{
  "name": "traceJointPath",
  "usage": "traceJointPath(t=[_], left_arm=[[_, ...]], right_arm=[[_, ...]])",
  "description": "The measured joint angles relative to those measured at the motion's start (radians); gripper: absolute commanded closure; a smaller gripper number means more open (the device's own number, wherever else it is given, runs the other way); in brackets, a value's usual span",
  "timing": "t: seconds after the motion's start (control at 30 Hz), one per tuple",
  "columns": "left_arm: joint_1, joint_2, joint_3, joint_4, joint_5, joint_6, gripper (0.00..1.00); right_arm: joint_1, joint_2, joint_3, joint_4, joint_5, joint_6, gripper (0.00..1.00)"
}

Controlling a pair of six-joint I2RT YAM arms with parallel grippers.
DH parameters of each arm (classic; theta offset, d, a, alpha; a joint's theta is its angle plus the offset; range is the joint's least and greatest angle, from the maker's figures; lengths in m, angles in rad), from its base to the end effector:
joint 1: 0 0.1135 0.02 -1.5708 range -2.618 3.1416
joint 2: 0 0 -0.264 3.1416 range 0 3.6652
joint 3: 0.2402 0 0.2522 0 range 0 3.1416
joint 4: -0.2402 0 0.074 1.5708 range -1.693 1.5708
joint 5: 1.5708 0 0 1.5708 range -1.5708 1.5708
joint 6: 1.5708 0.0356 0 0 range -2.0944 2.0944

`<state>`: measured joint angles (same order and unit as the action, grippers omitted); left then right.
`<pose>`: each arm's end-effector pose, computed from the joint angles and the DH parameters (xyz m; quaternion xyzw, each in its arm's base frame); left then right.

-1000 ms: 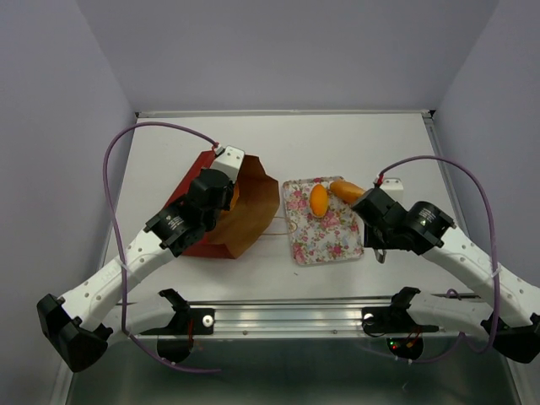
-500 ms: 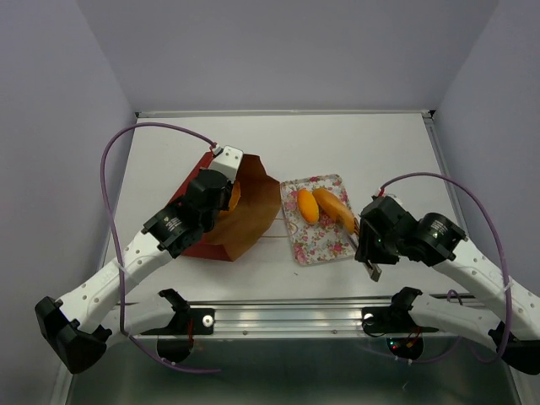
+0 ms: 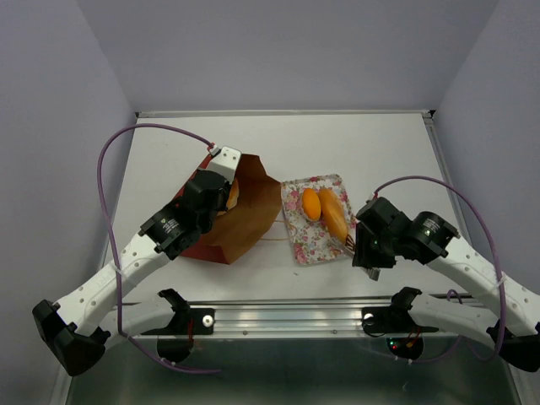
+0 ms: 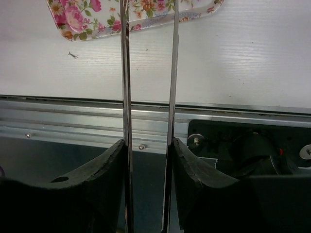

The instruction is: Take the fake bread out of the paper bag

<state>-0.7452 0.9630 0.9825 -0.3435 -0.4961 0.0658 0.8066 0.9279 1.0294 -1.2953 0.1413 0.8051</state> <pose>0.1679 -0.1319 0.3615 0.1788 0.7798 -0.0006 0.6000 0.1002 0.0973 0.3077 0.0125 0.9798 0.0868 0.1795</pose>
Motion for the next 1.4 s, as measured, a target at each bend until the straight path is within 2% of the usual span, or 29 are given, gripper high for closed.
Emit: traceJointPath(t=[0.13,0.5,0.83,1.13,1.4], left_arm=[[0.0,0.0,0.0,-0.002,0.003,0.0,1.0],[0.0,-0.005,0.0,-0.006,0.006,-0.001,1.0],[-0.002,-0.005,0.0,-0.006,0.014,-0.003,1.0],[-0.002,-0.005,0.0,-0.006,0.017,-0.005,1.0],[-0.002,-0.005,0.0,-0.005,0.023,-0.008,1.0]], right_arm=[[0.0,0.0,0.051,-0.021,0.012,-0.001,0.57],[0.0,0.052,0.331,-0.059,0.04,-0.073,0.53],[0.0,0.049,0.35,-0.034,0.002,-0.144,0.54],[0.0,0.154,0.325,0.296,-0.226,-0.345,0.53],[0.0,0.325,0.242,0.601,-0.348,-0.39,0.5]])
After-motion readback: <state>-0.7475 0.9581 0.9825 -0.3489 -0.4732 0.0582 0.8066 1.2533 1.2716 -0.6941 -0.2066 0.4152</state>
